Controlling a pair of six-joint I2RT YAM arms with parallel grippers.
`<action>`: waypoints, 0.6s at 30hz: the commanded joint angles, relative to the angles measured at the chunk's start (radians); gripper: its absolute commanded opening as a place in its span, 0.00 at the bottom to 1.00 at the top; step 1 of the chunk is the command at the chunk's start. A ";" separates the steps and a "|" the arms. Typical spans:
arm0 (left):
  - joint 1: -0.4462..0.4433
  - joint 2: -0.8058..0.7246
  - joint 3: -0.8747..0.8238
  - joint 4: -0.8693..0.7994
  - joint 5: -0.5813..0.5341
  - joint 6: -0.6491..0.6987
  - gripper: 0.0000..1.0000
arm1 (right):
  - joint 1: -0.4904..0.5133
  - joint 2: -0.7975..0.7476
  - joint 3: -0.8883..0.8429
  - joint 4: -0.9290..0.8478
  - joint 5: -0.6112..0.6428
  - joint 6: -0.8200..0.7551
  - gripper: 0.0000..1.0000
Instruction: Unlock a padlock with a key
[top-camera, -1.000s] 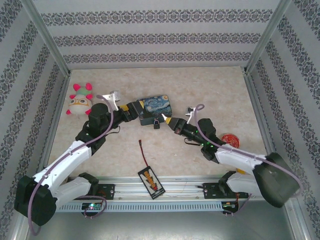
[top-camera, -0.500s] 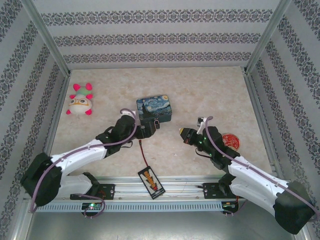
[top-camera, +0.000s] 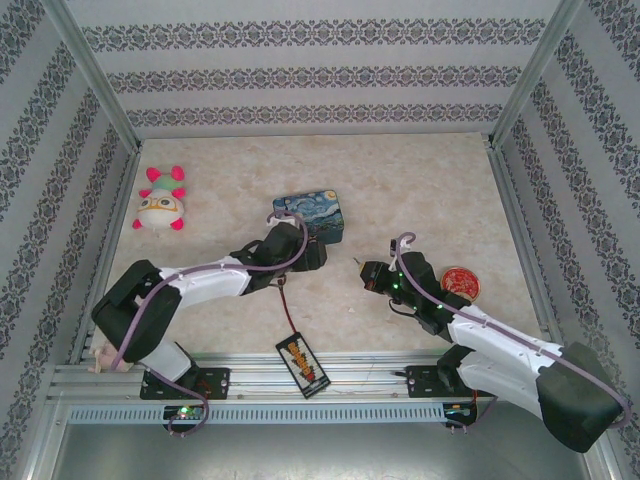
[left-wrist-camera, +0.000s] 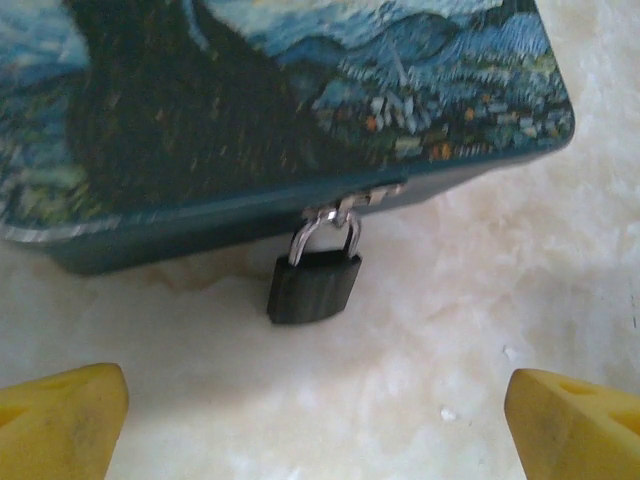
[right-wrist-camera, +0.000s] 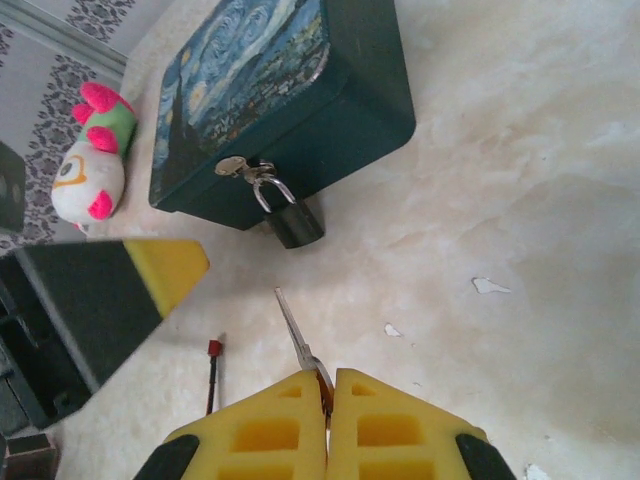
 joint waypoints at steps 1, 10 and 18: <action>-0.013 0.057 0.062 -0.054 -0.054 0.023 0.95 | -0.008 0.010 0.020 0.014 0.032 -0.028 0.00; -0.013 0.141 0.139 -0.087 -0.134 -0.001 0.84 | -0.010 -0.016 0.006 0.022 0.073 -0.006 0.00; -0.014 0.204 0.177 -0.081 -0.163 0.006 0.77 | -0.022 -0.065 -0.021 0.020 0.089 0.000 0.00</action>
